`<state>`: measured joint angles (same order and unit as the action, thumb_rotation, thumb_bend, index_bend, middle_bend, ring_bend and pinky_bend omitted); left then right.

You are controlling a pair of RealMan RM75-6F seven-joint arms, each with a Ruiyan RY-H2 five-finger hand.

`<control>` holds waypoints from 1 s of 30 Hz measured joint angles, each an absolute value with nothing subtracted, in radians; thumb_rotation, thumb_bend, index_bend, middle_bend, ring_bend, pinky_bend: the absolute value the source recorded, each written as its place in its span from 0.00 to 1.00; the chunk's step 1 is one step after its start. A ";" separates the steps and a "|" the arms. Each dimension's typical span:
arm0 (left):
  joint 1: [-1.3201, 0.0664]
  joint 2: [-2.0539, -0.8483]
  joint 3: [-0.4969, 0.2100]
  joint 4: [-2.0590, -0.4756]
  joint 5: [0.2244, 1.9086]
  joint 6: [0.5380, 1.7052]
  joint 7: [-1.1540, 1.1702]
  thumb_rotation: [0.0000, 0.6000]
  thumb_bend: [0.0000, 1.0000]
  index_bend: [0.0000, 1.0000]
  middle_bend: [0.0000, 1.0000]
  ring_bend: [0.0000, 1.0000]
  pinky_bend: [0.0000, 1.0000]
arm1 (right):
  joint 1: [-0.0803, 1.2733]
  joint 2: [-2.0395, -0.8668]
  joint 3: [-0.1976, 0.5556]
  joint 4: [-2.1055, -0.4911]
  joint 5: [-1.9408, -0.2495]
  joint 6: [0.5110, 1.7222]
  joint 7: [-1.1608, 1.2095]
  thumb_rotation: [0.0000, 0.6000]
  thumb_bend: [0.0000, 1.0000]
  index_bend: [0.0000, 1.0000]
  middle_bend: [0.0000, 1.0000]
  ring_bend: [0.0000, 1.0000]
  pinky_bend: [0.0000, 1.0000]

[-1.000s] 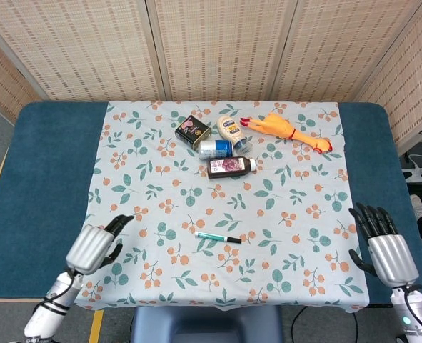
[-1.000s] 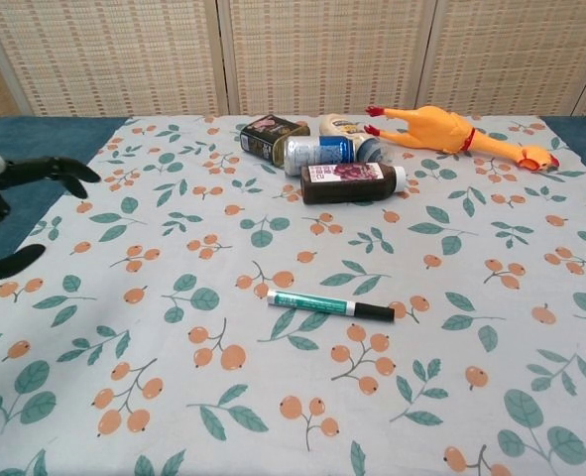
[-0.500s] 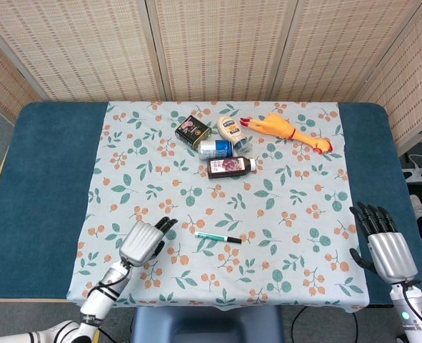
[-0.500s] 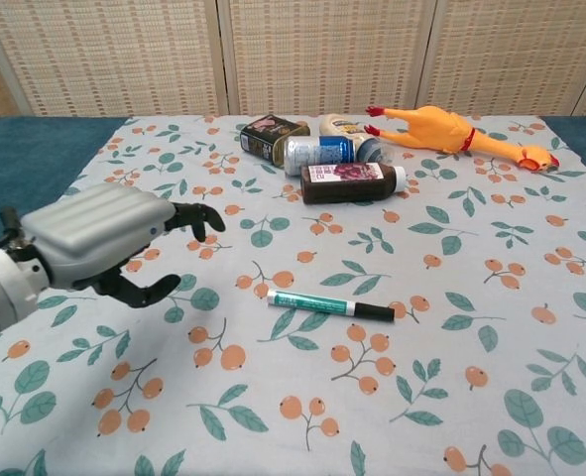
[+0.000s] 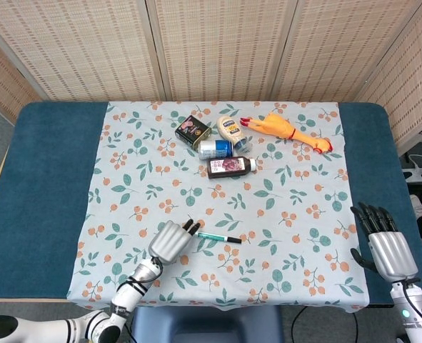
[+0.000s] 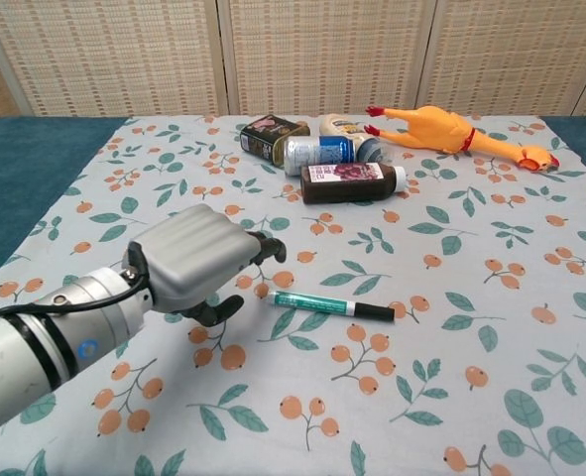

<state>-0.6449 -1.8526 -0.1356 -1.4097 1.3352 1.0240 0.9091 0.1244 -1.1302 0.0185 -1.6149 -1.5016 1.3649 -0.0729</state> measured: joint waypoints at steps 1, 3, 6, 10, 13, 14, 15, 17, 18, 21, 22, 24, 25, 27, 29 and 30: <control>-0.650 -1.861 -0.134 -1.400 1.333 1.024 0.920 1.00 0.43 0.23 0.30 0.96 1.00 | 0.125 -1.130 0.019 -1.615 -1.501 1.365 -0.072 1.00 0.20 0.00 0.00 0.00 0.00; -0.660 -1.877 -0.130 -1.383 1.327 1.023 0.943 1.00 0.42 0.23 0.30 0.96 1.00 | 0.125 -1.128 0.019 -1.616 -1.499 1.364 -0.069 1.00 0.20 0.00 0.00 0.00 0.00; -0.671 -1.896 -0.126 -1.371 1.307 1.018 0.971 1.00 0.41 0.23 0.29 0.96 1.00 | 0.126 -1.127 0.019 -1.616 -1.498 1.362 -0.069 1.00 0.20 0.00 0.00 0.00 0.00; -0.686 -1.922 -0.125 -1.348 1.300 1.025 0.999 1.00 0.41 0.24 0.30 0.96 1.00 | 0.127 -1.126 0.017 -1.618 -1.498 1.358 -0.068 1.00 0.20 0.00 0.00 0.00 0.00; -0.696 -1.935 -0.122 -1.324 1.304 1.030 1.009 1.00 0.41 0.26 0.32 0.96 1.00 | 0.126 -1.124 0.017 -1.619 -1.498 1.361 -0.067 1.00 0.20 0.00 0.00 0.00 0.00; -0.700 -1.938 -0.121 -1.316 1.305 1.031 1.014 1.00 0.41 0.27 0.33 0.96 1.00 | 0.126 -1.124 0.018 -1.620 -1.497 1.362 -0.066 1.00 0.20 0.00 0.00 0.00 0.00; -0.704 -1.944 -0.119 -1.304 1.307 1.032 1.021 1.00 0.41 0.27 0.34 0.96 1.00 | 0.126 -1.123 0.019 -1.620 -1.496 1.362 -0.066 1.00 0.20 0.00 0.00 0.00 0.00; -0.711 -1.952 -0.114 -1.287 1.311 1.032 1.030 1.00 0.40 0.29 0.36 0.96 1.00 | 0.125 -1.122 0.019 -1.620 -1.495 1.362 -0.066 1.00 0.20 0.00 0.00 0.00 0.00; -0.715 -1.959 -0.111 -1.278 1.313 1.033 1.033 1.00 0.40 0.29 0.36 0.96 1.00 | 0.126 -1.122 0.019 -1.621 -1.495 1.362 -0.065 1.00 0.20 0.00 0.00 0.00 0.00; -0.722 -1.970 -0.107 -1.269 1.318 1.038 1.030 1.00 0.40 0.29 0.36 0.96 1.00 | 0.126 -1.120 0.019 -1.621 -1.495 1.362 -0.064 1.00 0.20 0.00 0.00 0.00 0.00; -0.723 -1.971 -0.106 -1.269 1.319 1.039 1.029 1.00 0.40 0.29 0.36 0.96 1.00 | 0.126 -1.120 0.019 -1.621 -1.495 1.362 -0.063 1.00 0.20 0.00 0.00 0.00 0.00; -0.728 -1.975 -0.106 -1.269 1.321 1.040 1.026 1.00 0.40 0.29 0.37 0.96 1.00 | 0.126 -1.119 0.019 -1.622 -1.495 1.361 -0.061 1.00 0.20 0.00 0.00 0.00 0.00; -0.729 -1.977 -0.106 -1.268 1.322 1.040 1.025 1.00 0.40 0.30 0.37 0.96 1.00 | 0.126 -1.119 0.018 -1.621 -1.496 1.361 -0.061 1.00 0.20 0.00 0.00 0.00 0.00; -0.732 -1.980 -0.106 -1.264 1.321 1.041 1.025 1.00 0.40 0.31 0.38 0.96 1.00 | 0.126 -1.119 0.018 -1.621 -1.497 1.362 -0.060 1.00 0.20 0.00 0.00 0.00 0.00; -0.733 -1.981 -0.107 -1.263 1.320 1.041 1.025 1.00 0.40 0.32 0.40 0.96 1.00 | 0.126 -1.119 0.018 -1.621 -1.498 1.362 -0.060 1.00 0.20 0.00 0.00 0.00 0.00; -0.733 -1.982 -0.107 -1.262 1.318 1.041 1.025 1.00 0.40 0.33 0.41 0.96 1.00 | 0.126 -1.119 0.018 -1.621 -1.498 1.363 -0.059 1.00 0.20 0.00 0.00 0.00 0.00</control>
